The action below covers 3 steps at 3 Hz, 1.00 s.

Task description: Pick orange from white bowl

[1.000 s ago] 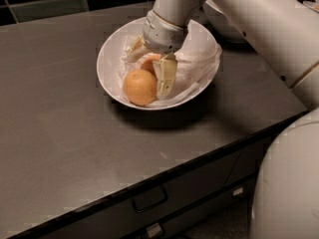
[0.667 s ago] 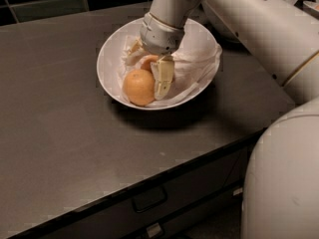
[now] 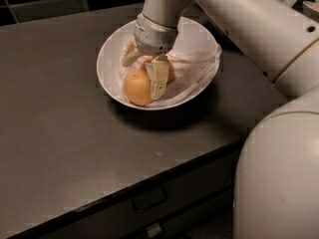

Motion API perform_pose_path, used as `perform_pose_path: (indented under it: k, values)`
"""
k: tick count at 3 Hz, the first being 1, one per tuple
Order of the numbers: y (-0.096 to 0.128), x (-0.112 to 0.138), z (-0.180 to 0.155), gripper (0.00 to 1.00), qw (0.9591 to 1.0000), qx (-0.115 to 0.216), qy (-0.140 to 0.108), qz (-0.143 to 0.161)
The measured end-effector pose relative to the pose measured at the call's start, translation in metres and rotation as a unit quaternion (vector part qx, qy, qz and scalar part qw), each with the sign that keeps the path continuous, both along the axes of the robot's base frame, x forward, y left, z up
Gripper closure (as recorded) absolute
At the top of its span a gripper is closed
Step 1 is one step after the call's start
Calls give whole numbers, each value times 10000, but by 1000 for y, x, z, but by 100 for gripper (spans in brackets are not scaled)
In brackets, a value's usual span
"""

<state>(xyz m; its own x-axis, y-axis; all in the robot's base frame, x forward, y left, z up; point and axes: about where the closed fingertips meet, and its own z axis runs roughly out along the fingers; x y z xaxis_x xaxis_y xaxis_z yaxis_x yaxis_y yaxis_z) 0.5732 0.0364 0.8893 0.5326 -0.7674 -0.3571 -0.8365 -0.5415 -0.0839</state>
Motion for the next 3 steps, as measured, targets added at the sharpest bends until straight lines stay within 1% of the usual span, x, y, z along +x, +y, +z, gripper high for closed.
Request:
perform_pose_path:
  k: [2,3]
  values:
    - [8,-2,-6,19,9999,-146,32,15]
    - [7,-4,-12,21,9997,-212,87,-18]
